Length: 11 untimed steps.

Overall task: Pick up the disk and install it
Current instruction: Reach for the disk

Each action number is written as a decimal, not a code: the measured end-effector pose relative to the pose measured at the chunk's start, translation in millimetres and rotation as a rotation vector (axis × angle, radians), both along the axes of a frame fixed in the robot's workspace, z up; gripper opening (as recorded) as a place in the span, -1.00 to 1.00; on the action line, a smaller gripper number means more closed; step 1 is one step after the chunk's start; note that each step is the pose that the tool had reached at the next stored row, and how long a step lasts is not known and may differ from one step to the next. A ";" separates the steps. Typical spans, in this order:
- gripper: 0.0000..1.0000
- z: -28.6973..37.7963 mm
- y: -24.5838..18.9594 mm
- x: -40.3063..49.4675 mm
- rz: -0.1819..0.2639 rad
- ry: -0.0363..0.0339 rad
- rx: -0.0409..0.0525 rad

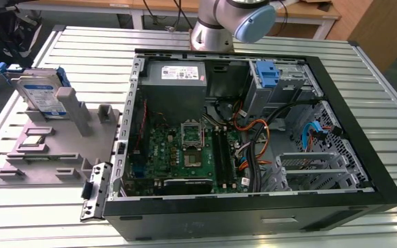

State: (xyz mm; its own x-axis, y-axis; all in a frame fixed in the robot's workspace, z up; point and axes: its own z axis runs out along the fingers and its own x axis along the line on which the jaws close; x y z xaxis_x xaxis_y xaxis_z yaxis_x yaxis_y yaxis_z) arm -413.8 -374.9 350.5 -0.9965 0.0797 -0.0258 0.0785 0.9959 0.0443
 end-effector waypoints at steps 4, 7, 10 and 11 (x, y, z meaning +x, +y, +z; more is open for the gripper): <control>-0.80 -3.6 4.7 -2.6 0.000 0.0001 -0.0001; -0.80 -5.3 5.9 -4.7 0.000 0.0002 -0.0001; -0.80 -5.8 6.0 -5.5 0.000 0.0001 0.0000; -0.80 -5.8 6.0 -5.6 0.000 0.0002 -0.0001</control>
State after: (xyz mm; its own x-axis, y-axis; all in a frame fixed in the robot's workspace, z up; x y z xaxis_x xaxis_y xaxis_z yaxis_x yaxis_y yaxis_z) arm -419.4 -368.9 344.7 -0.9965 0.0796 -0.0256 0.0785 0.9959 0.0442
